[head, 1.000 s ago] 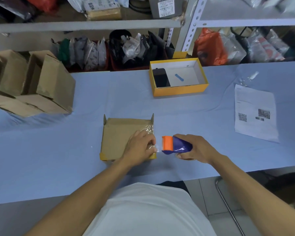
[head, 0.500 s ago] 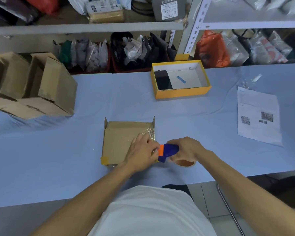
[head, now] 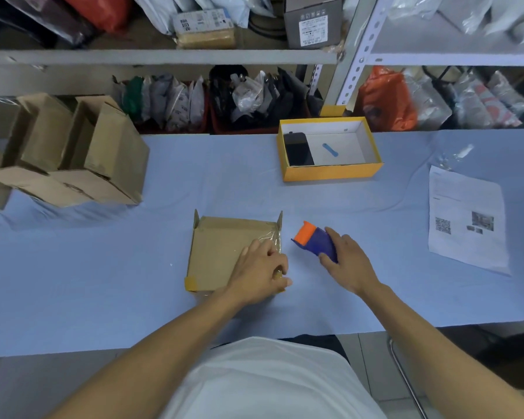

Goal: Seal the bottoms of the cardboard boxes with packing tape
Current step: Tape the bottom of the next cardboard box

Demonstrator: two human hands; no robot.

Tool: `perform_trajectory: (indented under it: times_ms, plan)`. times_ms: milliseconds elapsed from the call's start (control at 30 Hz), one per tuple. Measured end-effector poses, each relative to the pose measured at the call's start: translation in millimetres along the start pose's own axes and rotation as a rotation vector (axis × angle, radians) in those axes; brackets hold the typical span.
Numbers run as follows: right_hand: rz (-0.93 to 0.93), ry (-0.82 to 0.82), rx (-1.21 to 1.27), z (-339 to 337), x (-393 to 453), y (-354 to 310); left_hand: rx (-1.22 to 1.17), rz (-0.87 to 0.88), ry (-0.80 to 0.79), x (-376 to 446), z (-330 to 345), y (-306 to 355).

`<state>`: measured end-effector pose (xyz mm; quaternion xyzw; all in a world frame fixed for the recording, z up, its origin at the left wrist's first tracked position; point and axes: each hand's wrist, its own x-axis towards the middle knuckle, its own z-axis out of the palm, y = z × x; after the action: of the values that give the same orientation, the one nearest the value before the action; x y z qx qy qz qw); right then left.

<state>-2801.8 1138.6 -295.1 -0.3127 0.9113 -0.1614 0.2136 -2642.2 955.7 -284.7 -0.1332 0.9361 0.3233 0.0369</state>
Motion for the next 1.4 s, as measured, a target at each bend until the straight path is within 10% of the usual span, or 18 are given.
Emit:
perform_trajectory:
  times_ms: [400,733,900,1100,1400]
  plan:
    - [-0.293,0.029,-0.081,-3.6,48.7,-40.0,0.133,-0.22,0.37,-28.2,25.8,35.5]
    - [-0.39,-0.754,0.093,-2.9,82.9,-103.5,0.069,-0.566,0.691,-73.7,48.2,36.0]
    - [-0.517,-0.684,0.561,23.9,56.4,-100.4,-0.182,-0.696,0.891,-82.4,50.1,29.7]
    - [-0.507,-0.704,0.648,17.8,38.3,-94.9,-0.402,-0.797,0.836,-97.9,39.1,33.5]
    - [-0.487,-0.475,0.759,-9.4,-2.1,-116.0,-0.392,-0.806,1.156,-91.7,9.8,70.0]
